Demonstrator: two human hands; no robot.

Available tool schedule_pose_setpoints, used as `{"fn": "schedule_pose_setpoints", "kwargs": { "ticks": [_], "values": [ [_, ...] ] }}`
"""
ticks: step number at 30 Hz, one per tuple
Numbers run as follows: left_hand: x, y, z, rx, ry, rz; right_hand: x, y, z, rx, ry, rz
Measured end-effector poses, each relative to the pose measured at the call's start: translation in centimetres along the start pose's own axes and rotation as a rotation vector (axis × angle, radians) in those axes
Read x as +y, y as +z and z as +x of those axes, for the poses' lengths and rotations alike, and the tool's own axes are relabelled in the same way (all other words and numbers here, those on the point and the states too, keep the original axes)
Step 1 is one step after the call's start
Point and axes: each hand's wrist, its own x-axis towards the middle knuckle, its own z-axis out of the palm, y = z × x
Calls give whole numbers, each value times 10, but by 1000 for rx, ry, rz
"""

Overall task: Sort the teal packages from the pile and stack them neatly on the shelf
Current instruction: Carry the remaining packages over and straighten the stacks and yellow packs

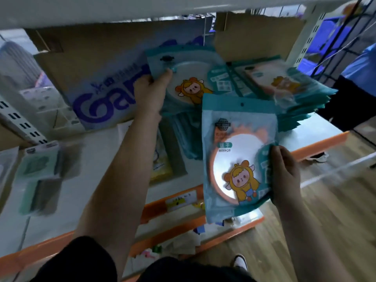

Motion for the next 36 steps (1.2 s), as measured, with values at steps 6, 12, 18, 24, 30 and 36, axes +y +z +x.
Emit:
{"fn": "schedule_pose_setpoints", "kwargs": {
  "ticks": [6, 12, 18, 24, 30, 36],
  "values": [
    [-8, 35, -7, 71, -65, 171, 4, -43, 43, -173, 44, 10],
    [-7, 50, -7, 139, -63, 480, -3, -68, 69, -337, 42, 67],
    [-4, 63, -11, 178, -46, 536, -17, -81, 85, -381, 80, 127],
    [13, 58, -25, 146, -53, 694, -42, -86, 106, -356, 101, 141],
    [17, 68, -72, 267, 235, 1129, -74, -89, 148, -347, 54, 108],
    [-4, 110, -124, 448, 665, 1229, -100, -89, 200, -357, -39, 40]
  ]
}}
